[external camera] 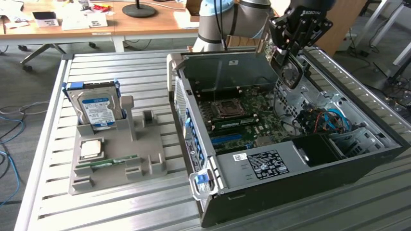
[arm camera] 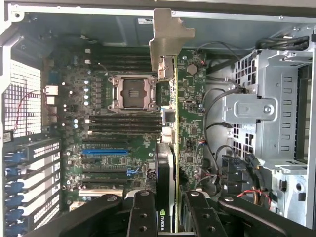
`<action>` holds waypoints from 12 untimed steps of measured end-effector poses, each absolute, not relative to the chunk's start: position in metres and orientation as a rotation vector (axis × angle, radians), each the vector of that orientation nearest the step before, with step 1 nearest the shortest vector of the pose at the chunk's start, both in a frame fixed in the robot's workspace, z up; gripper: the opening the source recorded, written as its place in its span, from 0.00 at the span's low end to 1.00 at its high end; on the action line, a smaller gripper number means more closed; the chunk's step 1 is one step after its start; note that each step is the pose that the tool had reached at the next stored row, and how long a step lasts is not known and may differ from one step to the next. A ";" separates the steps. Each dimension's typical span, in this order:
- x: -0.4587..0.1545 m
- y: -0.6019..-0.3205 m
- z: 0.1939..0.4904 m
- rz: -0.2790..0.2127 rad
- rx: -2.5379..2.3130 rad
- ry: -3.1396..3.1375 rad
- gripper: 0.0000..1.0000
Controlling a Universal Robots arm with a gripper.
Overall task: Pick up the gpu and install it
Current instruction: 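Pick up the gpu and move the gpu toward the slot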
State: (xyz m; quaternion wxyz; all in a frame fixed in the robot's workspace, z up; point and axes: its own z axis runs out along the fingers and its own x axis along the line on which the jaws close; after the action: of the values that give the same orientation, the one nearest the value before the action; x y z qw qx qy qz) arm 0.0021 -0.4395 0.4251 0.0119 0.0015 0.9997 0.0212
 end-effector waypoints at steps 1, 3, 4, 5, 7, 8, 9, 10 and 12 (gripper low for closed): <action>0.003 -0.439 0.425 0.066 0.005 3.117 0.27; 0.003 -0.439 0.425 0.066 0.005 3.117 0.27; 0.003 -0.439 0.425 0.066 0.005 3.117 0.27; 0.003 -0.439 0.425 0.066 0.005 3.117 0.27; 0.003 -0.439 0.425 0.066 0.005 3.117 0.27; 0.003 -0.439 0.425 0.066 0.005 3.117 0.27; 0.003 -0.439 0.425 0.066 0.005 3.117 0.27; 0.004 -0.439 0.425 0.066 0.005 3.117 0.27; 0.005 -0.439 0.425 0.066 0.005 3.117 0.27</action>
State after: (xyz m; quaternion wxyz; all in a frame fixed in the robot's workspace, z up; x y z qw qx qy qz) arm 0.0054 -0.4395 0.4251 0.0118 0.0016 0.9997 0.0212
